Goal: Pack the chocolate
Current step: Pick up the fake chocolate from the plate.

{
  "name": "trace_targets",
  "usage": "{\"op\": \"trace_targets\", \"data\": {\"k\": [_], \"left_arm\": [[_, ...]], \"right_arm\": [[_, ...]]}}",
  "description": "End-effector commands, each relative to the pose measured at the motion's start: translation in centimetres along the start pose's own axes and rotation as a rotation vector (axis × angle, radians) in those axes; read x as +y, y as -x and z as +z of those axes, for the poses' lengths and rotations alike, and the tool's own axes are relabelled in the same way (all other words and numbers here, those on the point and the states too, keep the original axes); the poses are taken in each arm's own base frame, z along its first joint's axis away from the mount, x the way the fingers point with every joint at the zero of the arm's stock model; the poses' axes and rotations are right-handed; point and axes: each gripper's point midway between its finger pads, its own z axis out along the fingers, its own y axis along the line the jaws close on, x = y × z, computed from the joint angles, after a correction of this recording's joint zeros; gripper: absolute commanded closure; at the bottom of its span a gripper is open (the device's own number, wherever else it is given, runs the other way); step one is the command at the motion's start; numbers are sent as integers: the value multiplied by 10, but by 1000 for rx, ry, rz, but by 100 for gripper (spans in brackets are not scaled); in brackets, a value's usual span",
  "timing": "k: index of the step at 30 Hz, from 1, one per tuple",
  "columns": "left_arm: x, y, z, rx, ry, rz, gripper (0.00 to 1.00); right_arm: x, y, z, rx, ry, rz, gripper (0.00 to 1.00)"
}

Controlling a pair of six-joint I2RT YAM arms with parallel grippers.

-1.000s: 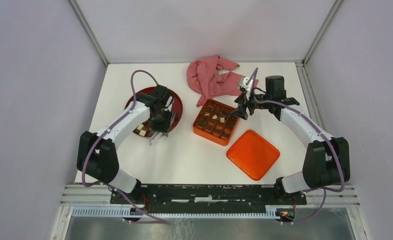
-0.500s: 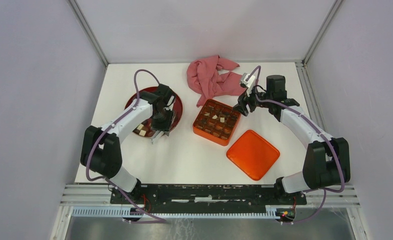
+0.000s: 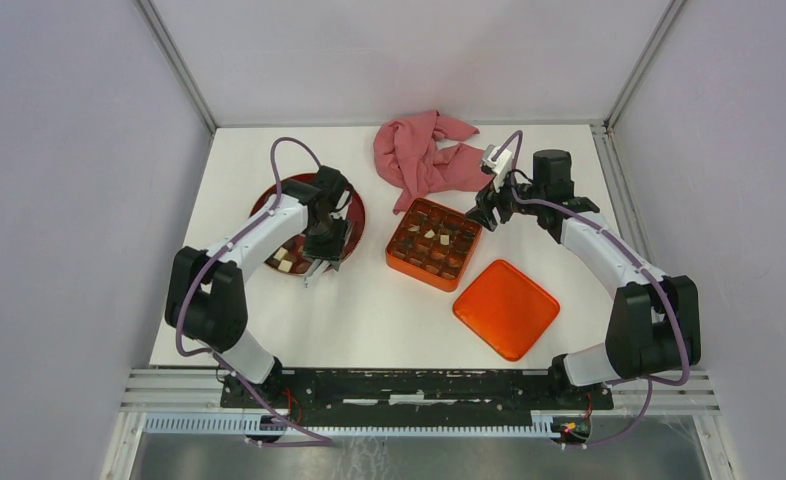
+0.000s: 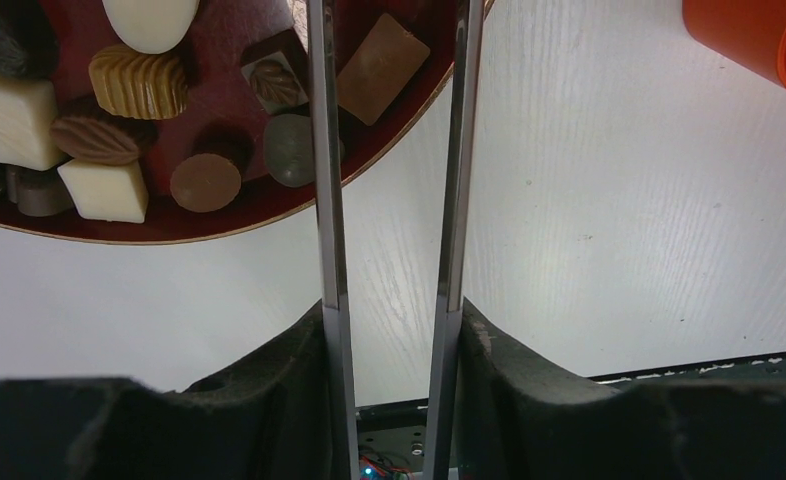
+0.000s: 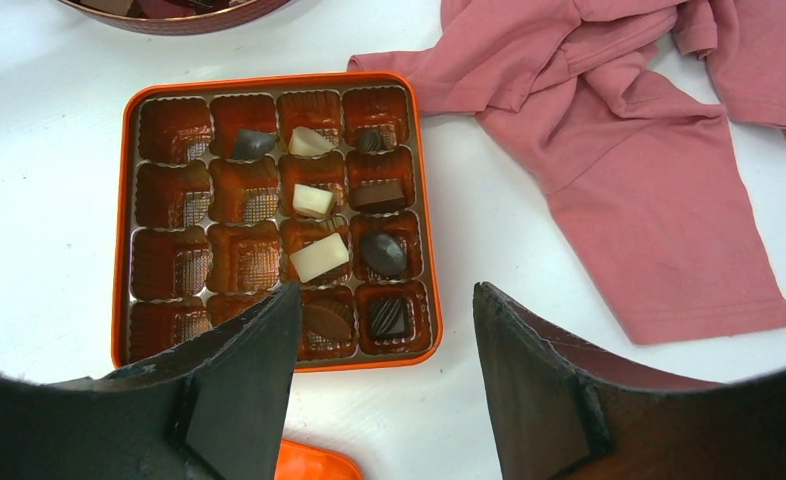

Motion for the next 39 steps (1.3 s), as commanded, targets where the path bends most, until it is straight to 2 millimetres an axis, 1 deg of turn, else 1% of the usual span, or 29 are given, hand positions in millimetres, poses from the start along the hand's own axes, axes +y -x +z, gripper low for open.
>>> {"op": "trace_targets", "data": {"k": [1,3,6,11,15,19,27,34,39], "left_arm": [[2,12,-9,-31,-7,47,57],[2,10,-9,-23,-7,47,63],[2,9,-8,-16,-10,45,78],[5,15,-17,-52,1,32,97],[6,25,-25,-100,2,12,98],[9,29,-28,-124,7,-5,98],[14,31,-34,-148,15,-16,98],[12,32,-38,-165,1,-20,98],[4,34,-52,-223,-54,-24,98]], "right_arm": [[-2,18,-7,-48,-16,-41,31],[-2,18,-7,-49,-13,-41,31],[-1,19,-7,-50,-11,-44,31],[0,20,-7,-53,-5,-45,31],[1,20,-7,-53,-2,-47,30],[1,20,-7,-53,-1,-49,31],[1,19,-7,-52,3,-49,31],[3,18,-6,-53,14,-47,30],[4,17,-5,-53,20,-47,30]]}}
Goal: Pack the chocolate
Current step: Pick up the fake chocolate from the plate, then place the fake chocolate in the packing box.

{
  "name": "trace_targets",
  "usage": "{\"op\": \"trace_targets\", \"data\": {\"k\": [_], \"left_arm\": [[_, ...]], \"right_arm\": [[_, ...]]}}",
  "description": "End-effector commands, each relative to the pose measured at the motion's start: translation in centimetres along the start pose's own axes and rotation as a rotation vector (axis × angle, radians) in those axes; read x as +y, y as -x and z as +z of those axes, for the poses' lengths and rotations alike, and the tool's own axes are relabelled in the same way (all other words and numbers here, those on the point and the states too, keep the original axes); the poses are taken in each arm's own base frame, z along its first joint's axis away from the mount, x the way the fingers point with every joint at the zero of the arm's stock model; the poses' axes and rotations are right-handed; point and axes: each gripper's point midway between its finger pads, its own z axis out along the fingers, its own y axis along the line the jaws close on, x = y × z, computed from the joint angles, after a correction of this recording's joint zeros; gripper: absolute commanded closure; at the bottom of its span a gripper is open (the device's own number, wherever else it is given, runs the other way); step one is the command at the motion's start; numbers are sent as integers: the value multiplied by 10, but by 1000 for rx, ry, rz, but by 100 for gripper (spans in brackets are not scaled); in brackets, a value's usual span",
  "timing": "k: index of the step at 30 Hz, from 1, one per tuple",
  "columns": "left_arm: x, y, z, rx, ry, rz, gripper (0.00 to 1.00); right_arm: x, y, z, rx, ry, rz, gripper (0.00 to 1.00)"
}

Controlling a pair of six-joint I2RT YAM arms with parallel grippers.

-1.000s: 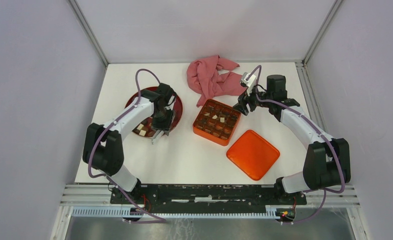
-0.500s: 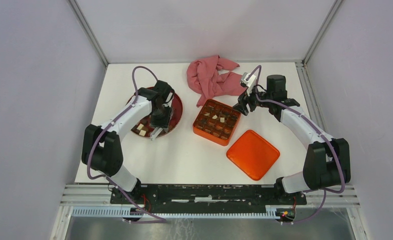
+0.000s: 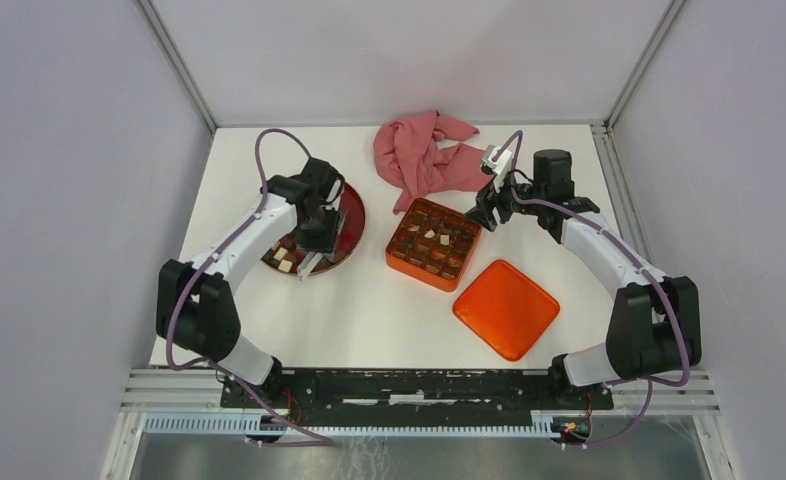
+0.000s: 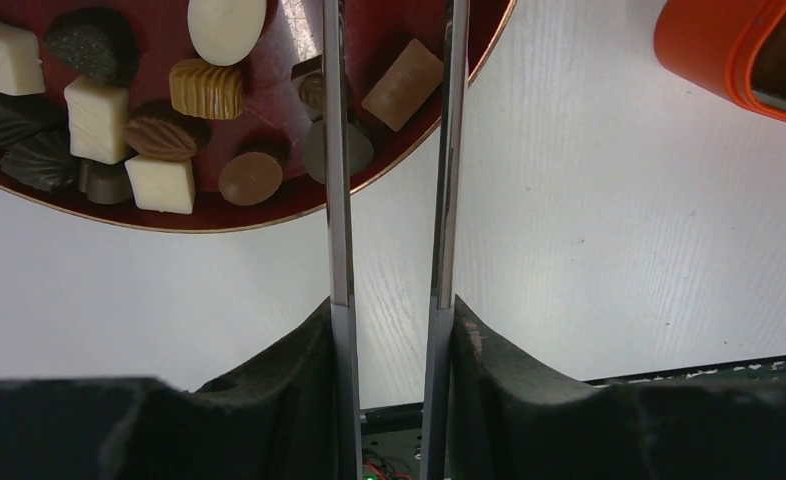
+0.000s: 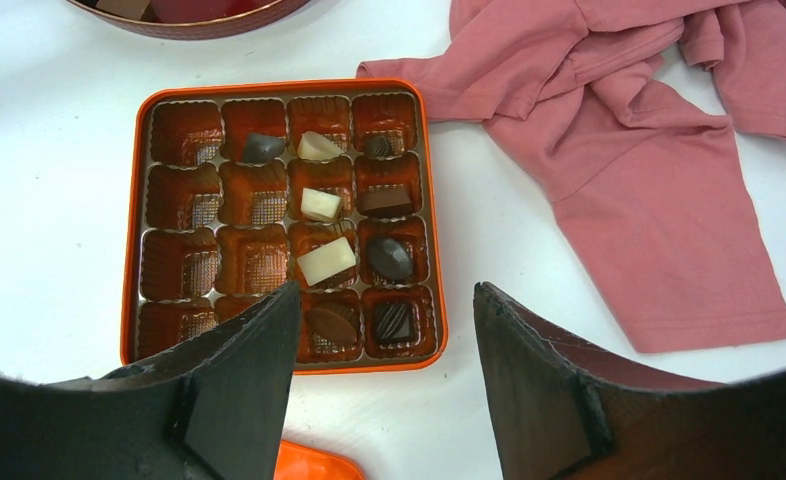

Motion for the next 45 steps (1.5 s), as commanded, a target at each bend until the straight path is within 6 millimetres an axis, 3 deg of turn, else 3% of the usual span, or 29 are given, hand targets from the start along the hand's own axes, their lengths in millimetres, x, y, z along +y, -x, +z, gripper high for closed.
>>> {"op": "trace_targets", "data": {"k": [1,8,16,24,37,41,45], "left_arm": [[-13,24,-34,-159,-97,0,98],[-32,23,-51,-187,-216,-4,98],[-97,20,-79,-239,-474,62,98],[-151,8,-70,-196,-502,154,98],[-165,-4,-40,-123,-415,193,97],[-166,-2,-34,-119,-390,199,94],[-166,0,-32,-123,-377,204,84]], "right_arm": [[1,14,-5,-41,5,-40,30],[1,14,-4,-41,10,-37,30],[2,12,-3,-39,14,-34,30],[2,13,-3,-40,17,-34,30],[3,14,-4,-44,17,-38,30],[3,14,-4,-43,19,-39,30],[3,14,-4,-44,19,-41,30]]}}
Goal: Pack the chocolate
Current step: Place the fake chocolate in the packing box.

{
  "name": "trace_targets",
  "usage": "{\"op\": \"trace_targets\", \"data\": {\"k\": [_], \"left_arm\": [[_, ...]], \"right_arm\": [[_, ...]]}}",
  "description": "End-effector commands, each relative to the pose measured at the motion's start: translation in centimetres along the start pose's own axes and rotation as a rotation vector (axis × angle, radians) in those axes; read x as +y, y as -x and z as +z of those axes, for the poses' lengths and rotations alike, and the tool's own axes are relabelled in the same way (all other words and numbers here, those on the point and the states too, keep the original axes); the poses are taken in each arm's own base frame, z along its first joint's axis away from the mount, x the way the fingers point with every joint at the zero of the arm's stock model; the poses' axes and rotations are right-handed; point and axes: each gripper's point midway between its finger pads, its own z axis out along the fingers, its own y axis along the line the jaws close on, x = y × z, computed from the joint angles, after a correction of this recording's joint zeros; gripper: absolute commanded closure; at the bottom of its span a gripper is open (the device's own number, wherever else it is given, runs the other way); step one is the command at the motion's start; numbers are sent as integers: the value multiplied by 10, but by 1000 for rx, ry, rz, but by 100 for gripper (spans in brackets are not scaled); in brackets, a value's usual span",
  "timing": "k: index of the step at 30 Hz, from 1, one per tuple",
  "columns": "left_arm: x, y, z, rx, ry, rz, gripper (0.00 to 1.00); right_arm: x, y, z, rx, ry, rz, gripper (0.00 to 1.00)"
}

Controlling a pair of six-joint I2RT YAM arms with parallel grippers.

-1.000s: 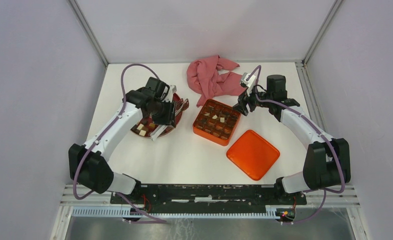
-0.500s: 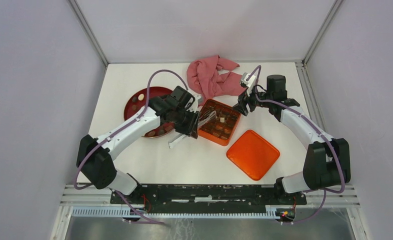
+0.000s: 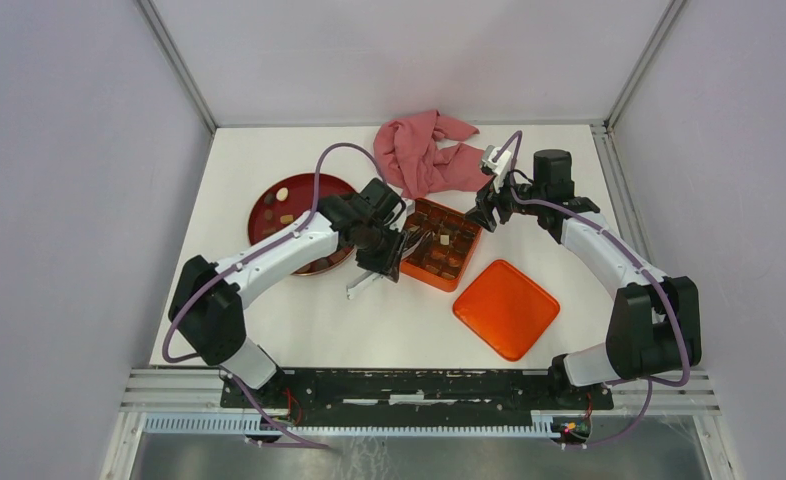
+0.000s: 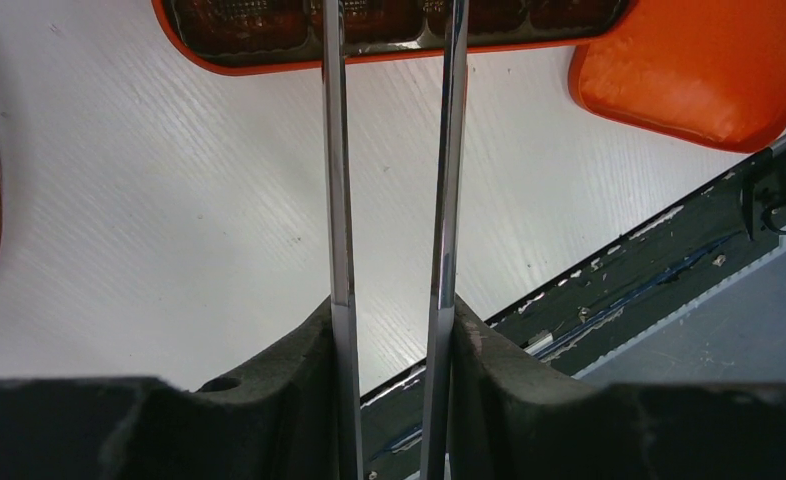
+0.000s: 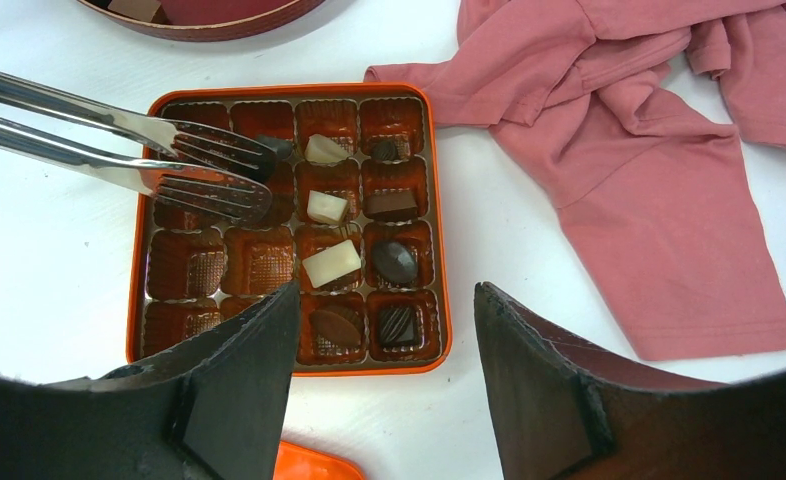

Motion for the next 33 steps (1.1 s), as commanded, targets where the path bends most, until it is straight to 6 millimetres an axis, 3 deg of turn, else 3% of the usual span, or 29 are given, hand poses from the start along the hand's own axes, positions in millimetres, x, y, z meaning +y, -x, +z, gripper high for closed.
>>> {"op": "trace_targets", "data": {"k": [1,10,33], "left_arm": [[-9,27,-9,-89,-1,-14,81],[-4,25,-7,-76,34,-7,65],[-3,25,-10,-77,45,2,55]], "right_arm": [[1,12,-4,-34,4,-33,30],[1,12,-4,-34,7,-34,30],[1,13,-4,-38,10,-35,30]]}}
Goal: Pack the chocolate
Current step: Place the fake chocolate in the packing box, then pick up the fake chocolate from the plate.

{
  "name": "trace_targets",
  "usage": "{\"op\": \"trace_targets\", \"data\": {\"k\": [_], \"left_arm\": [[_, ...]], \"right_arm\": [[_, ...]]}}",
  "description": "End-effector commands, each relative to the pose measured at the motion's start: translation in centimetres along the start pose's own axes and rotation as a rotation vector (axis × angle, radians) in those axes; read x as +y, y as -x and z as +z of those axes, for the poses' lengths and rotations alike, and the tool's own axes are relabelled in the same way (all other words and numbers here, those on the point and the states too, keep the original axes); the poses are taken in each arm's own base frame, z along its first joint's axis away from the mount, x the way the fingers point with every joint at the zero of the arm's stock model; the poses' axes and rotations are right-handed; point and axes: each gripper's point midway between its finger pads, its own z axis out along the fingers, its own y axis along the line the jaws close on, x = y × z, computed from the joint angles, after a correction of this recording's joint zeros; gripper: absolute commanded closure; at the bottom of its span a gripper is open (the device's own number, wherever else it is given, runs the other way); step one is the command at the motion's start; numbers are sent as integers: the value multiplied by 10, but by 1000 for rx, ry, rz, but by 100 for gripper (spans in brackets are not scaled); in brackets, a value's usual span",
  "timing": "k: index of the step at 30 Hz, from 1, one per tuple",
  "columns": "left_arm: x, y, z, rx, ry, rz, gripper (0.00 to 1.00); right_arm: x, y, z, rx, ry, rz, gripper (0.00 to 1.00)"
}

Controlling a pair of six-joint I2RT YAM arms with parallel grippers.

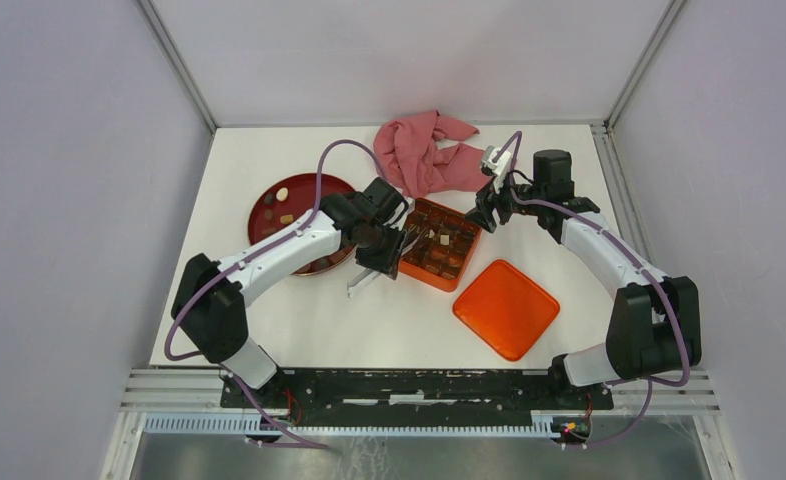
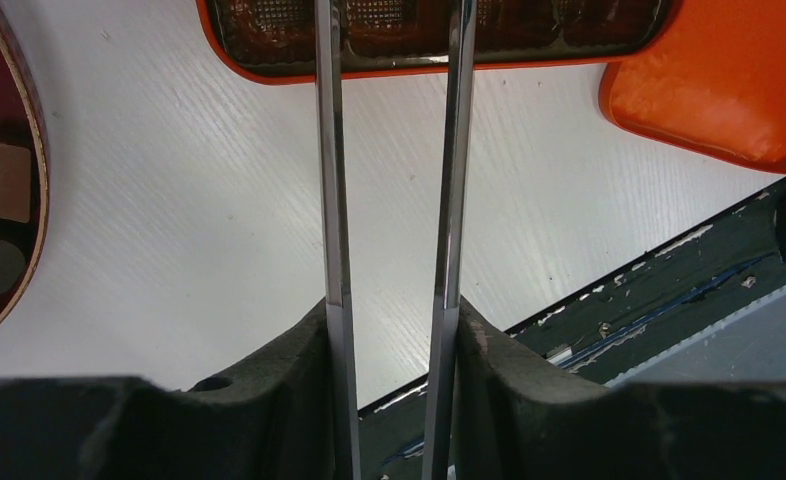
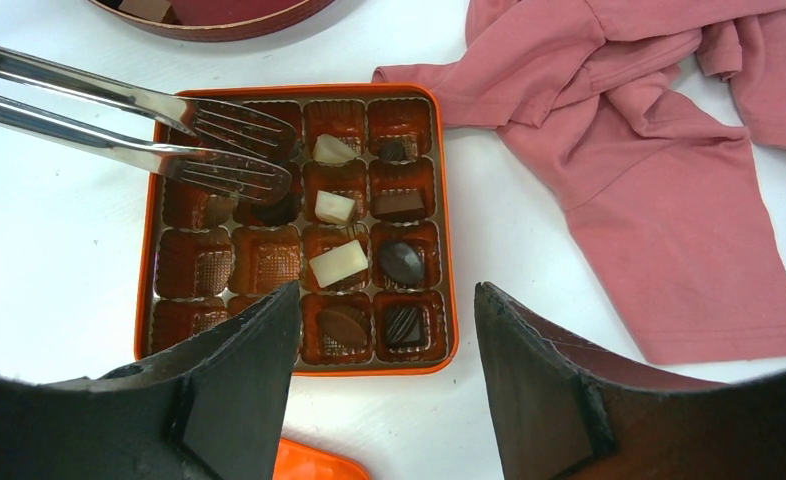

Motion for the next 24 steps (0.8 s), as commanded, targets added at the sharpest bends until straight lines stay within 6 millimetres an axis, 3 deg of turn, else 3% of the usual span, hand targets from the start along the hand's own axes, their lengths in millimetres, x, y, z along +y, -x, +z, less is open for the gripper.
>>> {"op": "trace_targets", "data": {"k": [1,12,18,24], "left_arm": [[-10,20,-12,-69,-21,-8,55],[1,30,-36,-144,39,-11,57],[39,25,-57,-162,99,-74,58],[89,13,-83,-184,168,-165,58]], "right_arm": [[-1,13,-4,-37,-1,-40,30],[0,15,-5,-39,-1,-44,30],[0,17,-6,-44,1,-51,30],[2,17,-6,-47,10,-52,30]]}}
